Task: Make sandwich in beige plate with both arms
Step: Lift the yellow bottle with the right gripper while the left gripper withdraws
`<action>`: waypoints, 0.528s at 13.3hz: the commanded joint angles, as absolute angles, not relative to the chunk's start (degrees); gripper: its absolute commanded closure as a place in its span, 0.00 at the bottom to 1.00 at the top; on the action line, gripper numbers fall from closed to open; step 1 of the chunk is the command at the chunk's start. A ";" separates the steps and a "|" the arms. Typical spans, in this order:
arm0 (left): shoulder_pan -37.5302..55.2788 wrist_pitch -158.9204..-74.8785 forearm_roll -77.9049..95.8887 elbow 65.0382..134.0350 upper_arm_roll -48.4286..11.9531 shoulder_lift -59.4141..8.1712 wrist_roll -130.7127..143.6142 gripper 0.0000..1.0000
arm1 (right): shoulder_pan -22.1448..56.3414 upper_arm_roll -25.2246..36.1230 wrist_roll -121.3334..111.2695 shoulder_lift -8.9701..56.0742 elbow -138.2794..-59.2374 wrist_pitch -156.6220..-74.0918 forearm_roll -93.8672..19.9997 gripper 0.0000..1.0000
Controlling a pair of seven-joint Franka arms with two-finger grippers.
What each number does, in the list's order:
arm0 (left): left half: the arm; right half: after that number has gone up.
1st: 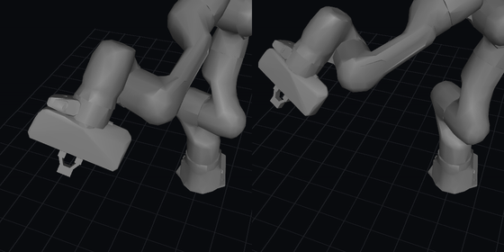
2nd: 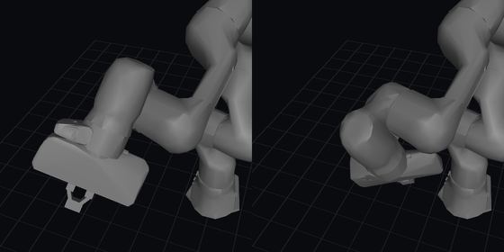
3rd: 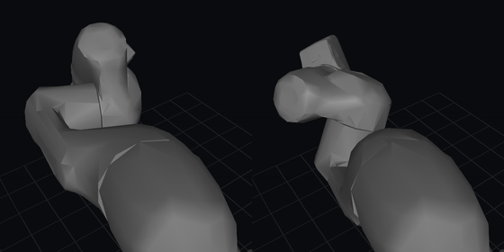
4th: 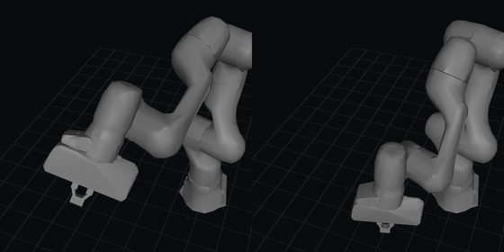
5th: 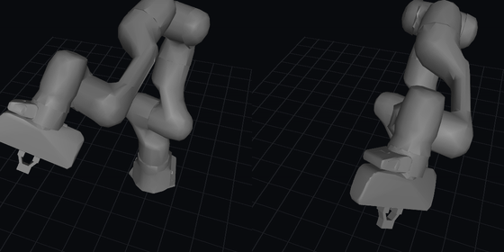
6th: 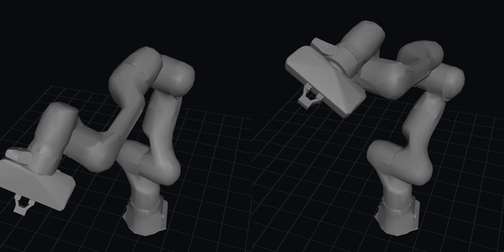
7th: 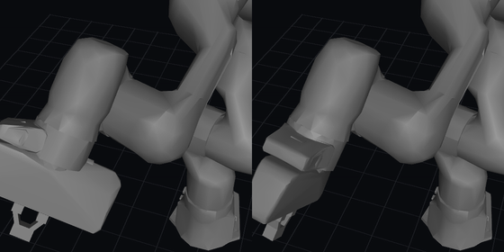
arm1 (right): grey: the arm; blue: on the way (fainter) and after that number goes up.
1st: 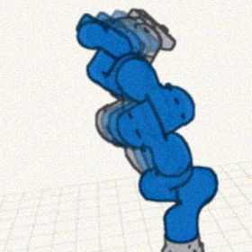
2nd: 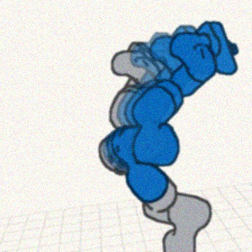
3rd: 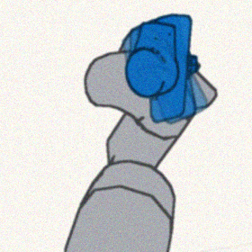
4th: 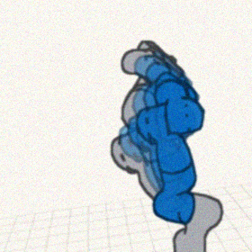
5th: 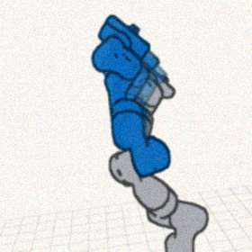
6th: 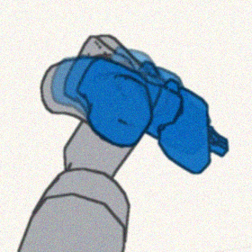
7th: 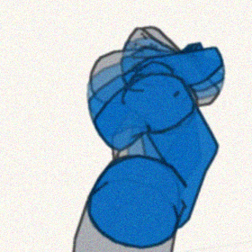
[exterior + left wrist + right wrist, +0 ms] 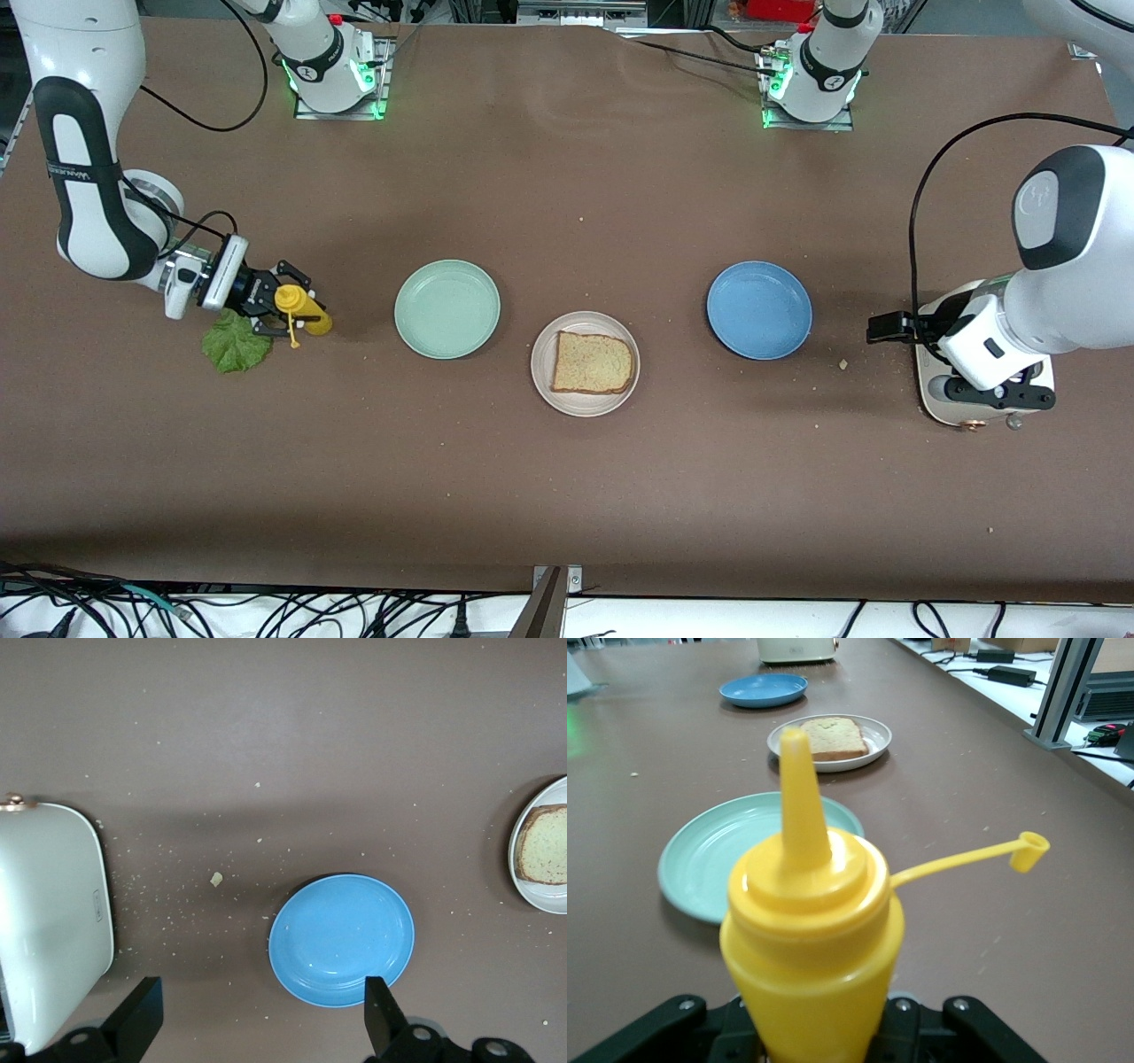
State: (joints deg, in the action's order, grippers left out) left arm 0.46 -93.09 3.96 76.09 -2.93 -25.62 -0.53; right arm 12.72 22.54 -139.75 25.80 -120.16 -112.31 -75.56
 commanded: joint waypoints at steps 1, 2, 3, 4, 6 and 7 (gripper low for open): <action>-1.05 -92.29 1.76 76.99 -3.34 -23.99 -1.67 0.00 | 16.87 23.20 -129.59 25.05 -113.58 -115.66 -69.55 1.00; -1.66 -92.37 1.76 77.08 -3.43 -24.08 -1.76 0.00 | 17.92 23.12 -124.42 24.96 -111.29 -115.84 -66.82 1.00; -2.89 -92.37 1.76 77.08 -3.51 -24.08 -1.76 0.00 | 19.41 23.20 -118.88 24.61 -109.01 -116.62 -63.66 1.00; -3.34 -92.37 1.76 77.17 -3.52 -24.08 -1.76 0.00 | 20.82 23.20 -112.91 24.26 -106.37 -117.76 -59.37 1.00; -4.30 -91.76 1.76 77.34 -3.52 -23.91 -1.58 0.00 | 23.98 23.12 -100.43 24.00 -101.36 -118.21 -50.32 1.00; -4.39 -91.41 1.76 77.26 -3.34 -23.91 -1.58 0.00 | 26.00 23.12 -94.54 23.99 -99.16 -118.56 -46.36 1.00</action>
